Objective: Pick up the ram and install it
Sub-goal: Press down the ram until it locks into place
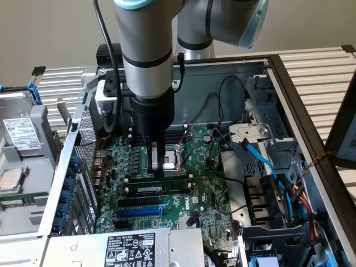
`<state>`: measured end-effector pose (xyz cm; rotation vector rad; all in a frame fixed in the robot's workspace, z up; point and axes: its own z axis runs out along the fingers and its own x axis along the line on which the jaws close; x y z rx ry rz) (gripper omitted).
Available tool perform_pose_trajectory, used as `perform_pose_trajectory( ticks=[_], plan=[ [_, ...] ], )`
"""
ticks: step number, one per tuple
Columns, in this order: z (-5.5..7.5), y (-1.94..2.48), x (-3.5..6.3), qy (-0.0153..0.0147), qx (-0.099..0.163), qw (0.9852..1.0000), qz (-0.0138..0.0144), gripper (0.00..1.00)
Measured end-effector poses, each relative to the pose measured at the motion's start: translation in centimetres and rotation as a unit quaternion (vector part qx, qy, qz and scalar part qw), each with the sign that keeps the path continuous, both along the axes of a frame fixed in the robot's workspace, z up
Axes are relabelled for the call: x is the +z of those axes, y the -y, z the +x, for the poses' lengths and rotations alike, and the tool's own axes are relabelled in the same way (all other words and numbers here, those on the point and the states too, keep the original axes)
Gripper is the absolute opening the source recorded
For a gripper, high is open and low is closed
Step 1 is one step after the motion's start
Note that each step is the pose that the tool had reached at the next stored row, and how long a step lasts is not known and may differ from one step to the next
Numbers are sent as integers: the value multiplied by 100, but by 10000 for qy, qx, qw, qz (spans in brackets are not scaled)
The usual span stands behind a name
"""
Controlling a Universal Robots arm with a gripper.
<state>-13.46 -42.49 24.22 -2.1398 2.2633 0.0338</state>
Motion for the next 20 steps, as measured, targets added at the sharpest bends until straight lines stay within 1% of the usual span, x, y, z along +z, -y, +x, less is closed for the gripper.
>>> perform_pose_trajectory(
  ticks=[3,4,20],
  plan=[
    [26,6,9,-24,0,10000,21,10],
    [26,6,9,-25,0,10000,29,10],
    [25,6,10,-25,0,10000,29,10]
  ],
)
